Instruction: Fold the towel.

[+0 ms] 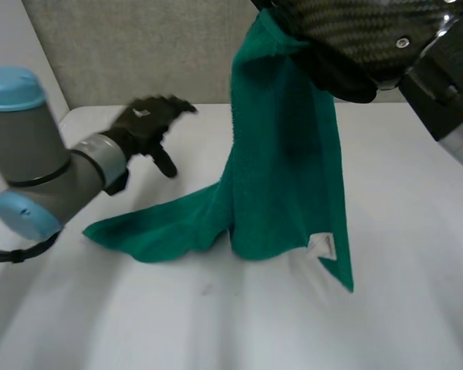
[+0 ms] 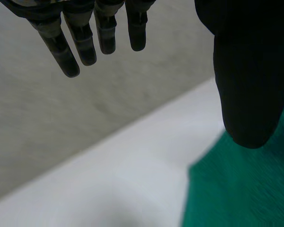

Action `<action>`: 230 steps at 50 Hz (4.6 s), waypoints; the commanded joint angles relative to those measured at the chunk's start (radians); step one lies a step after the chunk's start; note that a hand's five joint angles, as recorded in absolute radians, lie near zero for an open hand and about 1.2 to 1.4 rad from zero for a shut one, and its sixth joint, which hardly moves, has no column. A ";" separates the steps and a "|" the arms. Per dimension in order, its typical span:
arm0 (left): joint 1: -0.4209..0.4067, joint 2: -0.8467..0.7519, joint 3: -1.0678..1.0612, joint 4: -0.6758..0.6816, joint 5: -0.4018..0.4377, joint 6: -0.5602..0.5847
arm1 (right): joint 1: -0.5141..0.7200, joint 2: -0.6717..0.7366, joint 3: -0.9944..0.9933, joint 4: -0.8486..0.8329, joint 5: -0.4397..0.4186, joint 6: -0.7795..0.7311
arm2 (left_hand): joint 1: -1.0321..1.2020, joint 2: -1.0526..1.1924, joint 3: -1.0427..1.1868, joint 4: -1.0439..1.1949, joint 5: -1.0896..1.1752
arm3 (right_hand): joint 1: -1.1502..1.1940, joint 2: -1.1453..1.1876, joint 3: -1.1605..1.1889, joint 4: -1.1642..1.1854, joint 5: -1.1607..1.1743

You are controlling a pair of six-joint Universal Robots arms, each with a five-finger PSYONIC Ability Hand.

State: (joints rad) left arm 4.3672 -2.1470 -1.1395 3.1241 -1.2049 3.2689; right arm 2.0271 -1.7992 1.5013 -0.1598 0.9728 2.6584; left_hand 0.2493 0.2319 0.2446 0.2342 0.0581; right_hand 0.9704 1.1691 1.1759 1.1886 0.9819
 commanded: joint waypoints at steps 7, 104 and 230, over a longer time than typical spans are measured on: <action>-0.046 -0.234 0.144 -0.162 0.347 0.052 | -0.019 -0.069 0.019 -0.007 -0.046 0.160 | 0.198 0.216 0.203 0.213 0.215 | 0.426 0.227 0.220 0.208 0.240; -0.034 0.064 0.033 0.585 -0.289 -0.293 | -0.082 0.503 -0.461 -0.013 0.366 0.127 | 1.147 1.164 1.152 1.162 1.164 | 0.426 0.227 0.220 0.208 0.240; 0.066 0.130 -0.314 0.016 -0.327 0.410 | -0.119 0.705 -0.268 0.603 0.616 -0.535 | 1.147 1.164 1.152 1.162 1.164 | 0.426 0.227 0.220 0.208 0.240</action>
State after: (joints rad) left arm 4.4579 -1.9107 -1.5755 3.0259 -1.5046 3.6428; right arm 1.9103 -1.1713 1.3427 0.5007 1.5577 2.1073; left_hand 1.1377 1.1955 1.1901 1.1920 0.9477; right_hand 0.9741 1.1691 1.1841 1.1936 0.9819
